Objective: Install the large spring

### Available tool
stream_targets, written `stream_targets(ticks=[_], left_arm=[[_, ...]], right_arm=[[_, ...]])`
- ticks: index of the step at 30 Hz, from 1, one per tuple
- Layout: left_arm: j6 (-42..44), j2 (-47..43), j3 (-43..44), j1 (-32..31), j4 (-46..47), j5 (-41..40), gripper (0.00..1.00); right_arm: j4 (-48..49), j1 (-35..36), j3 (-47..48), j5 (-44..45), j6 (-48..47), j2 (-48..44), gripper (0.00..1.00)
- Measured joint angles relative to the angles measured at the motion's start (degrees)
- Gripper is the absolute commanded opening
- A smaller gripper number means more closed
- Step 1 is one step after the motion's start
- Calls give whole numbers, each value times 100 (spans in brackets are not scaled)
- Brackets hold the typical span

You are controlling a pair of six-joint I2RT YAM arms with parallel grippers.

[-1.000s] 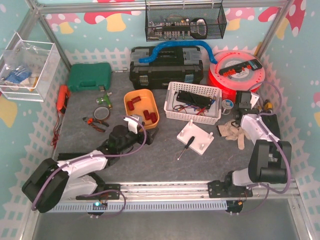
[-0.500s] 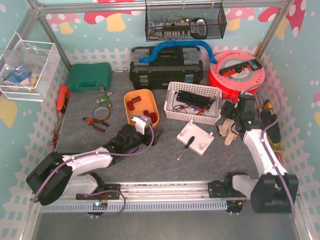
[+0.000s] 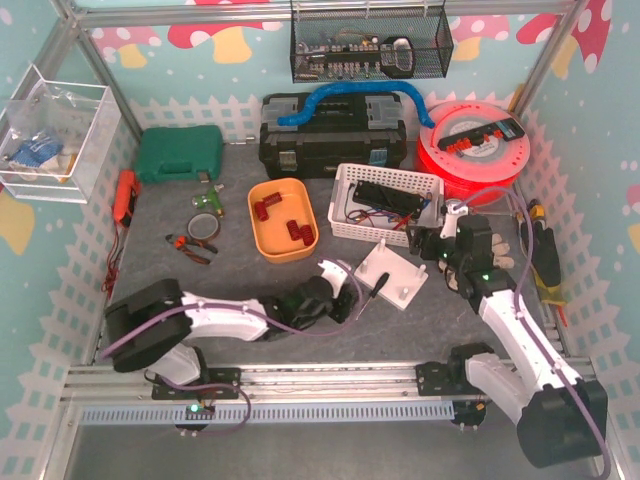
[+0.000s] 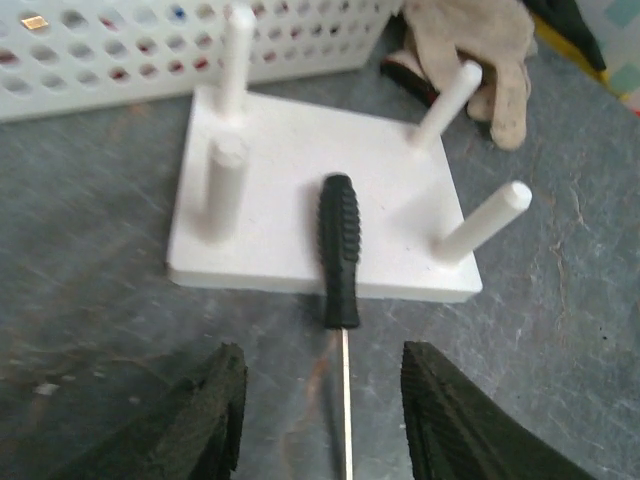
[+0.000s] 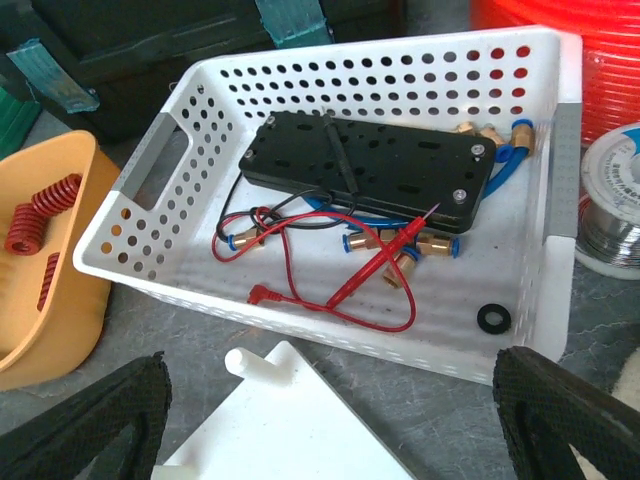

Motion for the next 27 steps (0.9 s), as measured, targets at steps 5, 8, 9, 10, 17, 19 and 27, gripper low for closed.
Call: stream_targets(ticks=[5, 8, 9, 10, 17, 19, 27], left_arm=[[-87, 828, 522, -369, -120, -201, 37], [-127, 1115, 682, -433, -170, -251, 37], [-133, 1172, 710, -442, -201, -258, 37], [-140, 1224, 739, -444, -229, -267, 36], [-149, 1517, 1025, -446, -501, -326, 36], [-164, 1558, 1047, -446, -535, -326, 36], [-175, 1932, 1390, -446, -708, -315, 35]], right_arm=[[380, 0, -553, 68, -7, -632, 88], [494, 0, -732, 164, 9, -968, 88], [533, 0, -765, 201, 11, -1060, 88], [564, 0, -785, 236, 11, -1139, 89], [686, 0, -815, 337, 15, -1198, 88], [688, 0, -815, 350, 15, -1156, 88], [730, 0, -817, 354, 35, -1102, 88]])
